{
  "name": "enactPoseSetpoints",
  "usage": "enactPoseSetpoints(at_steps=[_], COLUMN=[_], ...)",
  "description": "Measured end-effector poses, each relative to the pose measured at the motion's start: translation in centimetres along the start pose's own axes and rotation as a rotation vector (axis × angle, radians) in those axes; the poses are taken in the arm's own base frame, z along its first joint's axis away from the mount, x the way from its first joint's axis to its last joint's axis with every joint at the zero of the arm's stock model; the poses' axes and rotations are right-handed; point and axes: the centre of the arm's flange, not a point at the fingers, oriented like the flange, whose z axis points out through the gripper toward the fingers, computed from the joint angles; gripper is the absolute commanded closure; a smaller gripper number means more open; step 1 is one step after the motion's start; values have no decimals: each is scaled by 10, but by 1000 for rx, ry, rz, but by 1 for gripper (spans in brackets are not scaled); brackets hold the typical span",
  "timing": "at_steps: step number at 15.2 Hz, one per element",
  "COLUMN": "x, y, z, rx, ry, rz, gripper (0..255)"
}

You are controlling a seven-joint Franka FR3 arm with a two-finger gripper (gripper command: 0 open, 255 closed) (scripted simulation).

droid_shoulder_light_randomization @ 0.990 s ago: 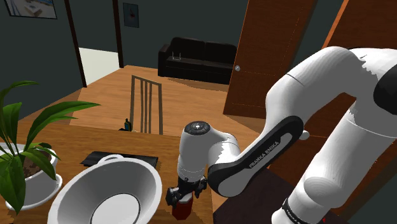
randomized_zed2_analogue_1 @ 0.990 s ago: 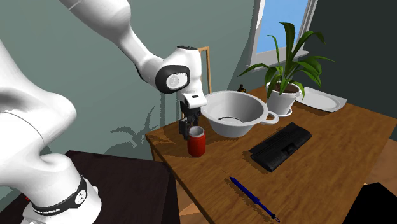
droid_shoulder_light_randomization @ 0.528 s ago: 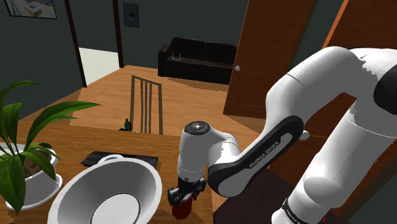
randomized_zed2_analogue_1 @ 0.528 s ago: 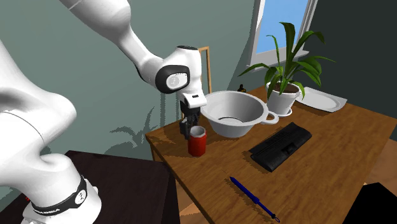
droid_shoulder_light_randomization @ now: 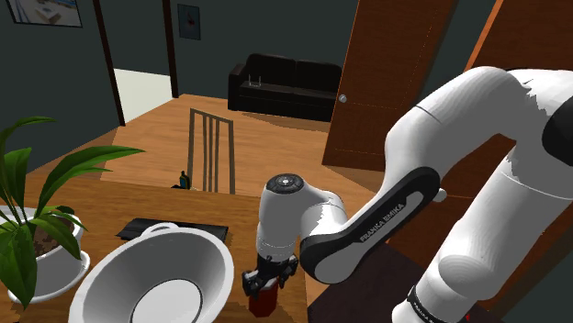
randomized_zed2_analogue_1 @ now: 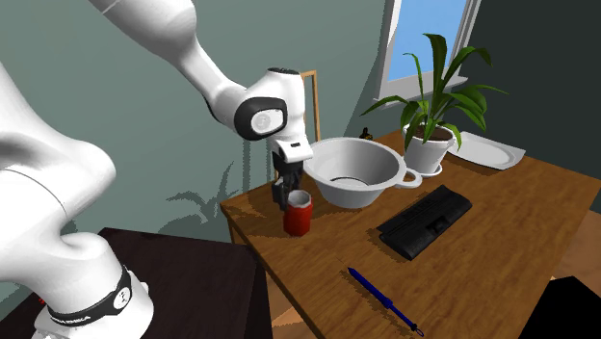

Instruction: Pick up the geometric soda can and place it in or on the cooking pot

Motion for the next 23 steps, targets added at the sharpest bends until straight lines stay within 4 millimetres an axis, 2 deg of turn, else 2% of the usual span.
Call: enactPoseSetpoints(at_steps=[23], x=[2], y=[0], z=[-119], rx=[0], ry=[0], rz=[1], gripper=[255])
